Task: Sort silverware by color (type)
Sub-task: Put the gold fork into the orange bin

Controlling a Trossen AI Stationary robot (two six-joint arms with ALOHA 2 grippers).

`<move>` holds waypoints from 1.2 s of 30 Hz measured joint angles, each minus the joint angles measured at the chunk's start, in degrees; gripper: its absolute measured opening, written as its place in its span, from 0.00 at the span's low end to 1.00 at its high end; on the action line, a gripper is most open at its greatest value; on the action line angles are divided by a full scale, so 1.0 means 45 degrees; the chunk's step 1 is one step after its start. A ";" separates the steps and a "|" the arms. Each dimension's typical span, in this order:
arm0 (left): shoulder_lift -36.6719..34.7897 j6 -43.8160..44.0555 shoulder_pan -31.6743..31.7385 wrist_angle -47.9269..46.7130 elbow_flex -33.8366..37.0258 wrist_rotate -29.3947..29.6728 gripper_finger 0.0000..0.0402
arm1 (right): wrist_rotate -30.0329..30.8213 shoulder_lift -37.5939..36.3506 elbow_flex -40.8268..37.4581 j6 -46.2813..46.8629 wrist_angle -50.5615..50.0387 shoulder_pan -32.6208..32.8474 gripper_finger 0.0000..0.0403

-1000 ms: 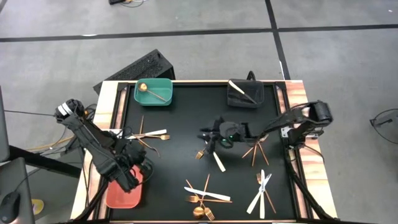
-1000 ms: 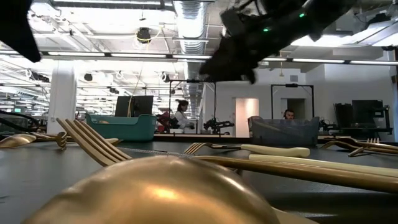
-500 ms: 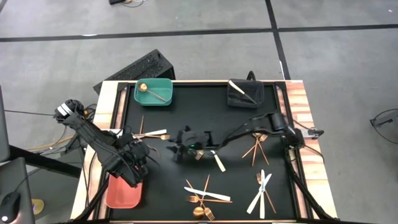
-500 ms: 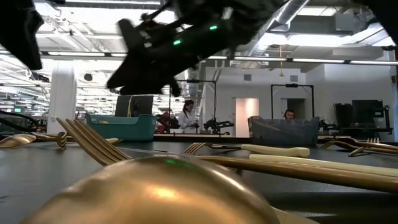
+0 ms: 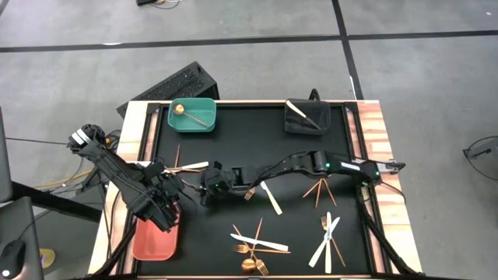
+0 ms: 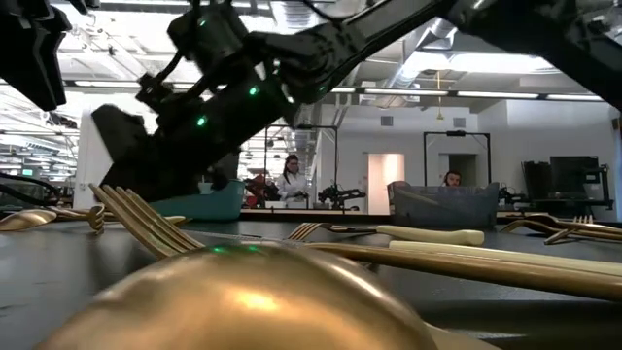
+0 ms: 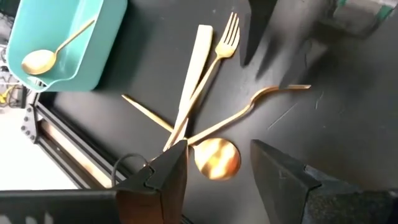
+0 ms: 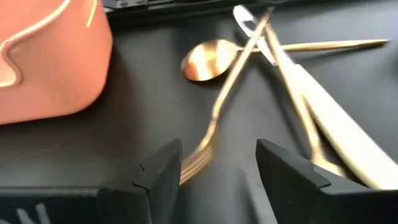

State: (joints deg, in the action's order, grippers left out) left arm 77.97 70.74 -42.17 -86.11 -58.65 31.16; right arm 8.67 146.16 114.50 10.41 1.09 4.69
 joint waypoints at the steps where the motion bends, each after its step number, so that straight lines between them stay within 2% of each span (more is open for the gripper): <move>1: 0.0000 0.0004 0.0000 -0.0004 0.0000 0.0040 0.40 | -0.0025 0.0182 0.0207 0.0013 -0.0157 -0.0001 0.58; 4: 0.0000 0.0023 0.0000 0.0002 0.0000 0.0048 0.40 | -0.0110 0.0651 0.0690 0.0001 -0.0066 0.0004 0.58; 14: 0.0000 0.0090 0.0030 0.0004 0.0000 0.0729 0.40 | -0.0328 0.0681 0.0758 -0.0079 -0.0607 -0.0041 0.57; 21: 0.0000 0.0150 0.0075 0.0006 0.0000 0.0684 0.40 | -0.0267 0.0575 0.0794 0.0576 -0.2352 -0.0235 0.41; 29: 0.0000 0.0104 0.0073 -0.0002 0.0000 0.0936 0.40 | -0.0310 0.0628 0.0757 0.0248 -0.2273 -0.0253 0.29; 36: 0.0000 0.0378 0.0087 0.0006 0.0000 0.1064 0.40 | -0.0240 0.0638 0.0744 0.0480 -0.2147 -0.0243 0.28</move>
State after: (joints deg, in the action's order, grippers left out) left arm 77.97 72.44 -41.78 -86.08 -58.65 35.95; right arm 7.60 149.03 117.84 12.58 -8.58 3.60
